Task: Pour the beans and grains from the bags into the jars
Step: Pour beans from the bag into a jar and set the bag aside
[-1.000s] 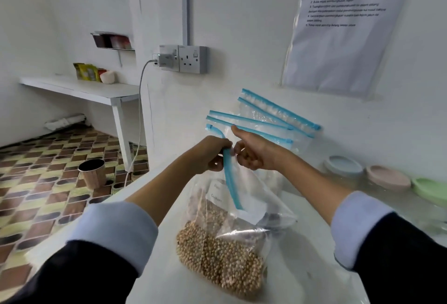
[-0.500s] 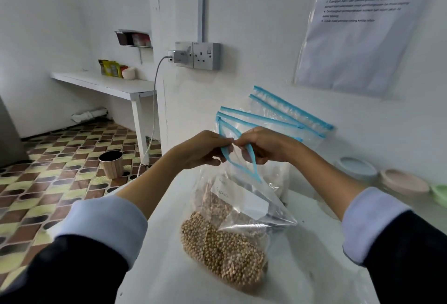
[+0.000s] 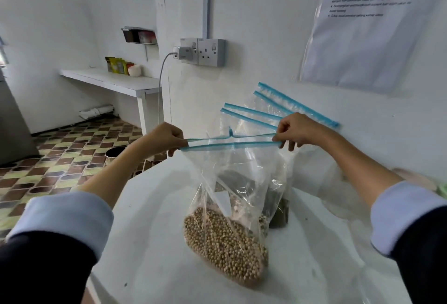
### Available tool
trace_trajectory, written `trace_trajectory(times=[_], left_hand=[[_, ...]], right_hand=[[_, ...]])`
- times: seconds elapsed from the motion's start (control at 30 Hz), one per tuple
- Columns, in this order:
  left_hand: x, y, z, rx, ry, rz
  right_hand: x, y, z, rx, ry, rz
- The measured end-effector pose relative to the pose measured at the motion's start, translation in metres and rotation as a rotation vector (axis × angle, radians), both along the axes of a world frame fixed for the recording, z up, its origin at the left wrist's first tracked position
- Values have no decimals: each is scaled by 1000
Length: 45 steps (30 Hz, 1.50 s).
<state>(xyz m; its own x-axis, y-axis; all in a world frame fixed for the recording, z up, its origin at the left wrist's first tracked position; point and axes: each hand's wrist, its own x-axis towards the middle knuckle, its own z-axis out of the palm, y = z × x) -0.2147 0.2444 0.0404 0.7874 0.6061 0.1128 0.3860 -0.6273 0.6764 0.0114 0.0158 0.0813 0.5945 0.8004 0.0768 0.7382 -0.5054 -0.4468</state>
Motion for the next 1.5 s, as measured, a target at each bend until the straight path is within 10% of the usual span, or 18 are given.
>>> trace_trajectory(times=[0.23, 0.77, 1.1, 1.5], left_hand=[[8, -29, 11, -21, -222, -147], [19, -68, 10, -185, -429, -207], [0, -30, -103, -478, 289, 123], [-8, -44, -130, -690, 404, 197]], right_hand=[[-22, 23, 10, 210, -2, 175], [-91, 87, 40, -219, -13, 50], [-82, 74, 45, -30, 131, 50], [-98, 53, 40, 116, 254, 66]])
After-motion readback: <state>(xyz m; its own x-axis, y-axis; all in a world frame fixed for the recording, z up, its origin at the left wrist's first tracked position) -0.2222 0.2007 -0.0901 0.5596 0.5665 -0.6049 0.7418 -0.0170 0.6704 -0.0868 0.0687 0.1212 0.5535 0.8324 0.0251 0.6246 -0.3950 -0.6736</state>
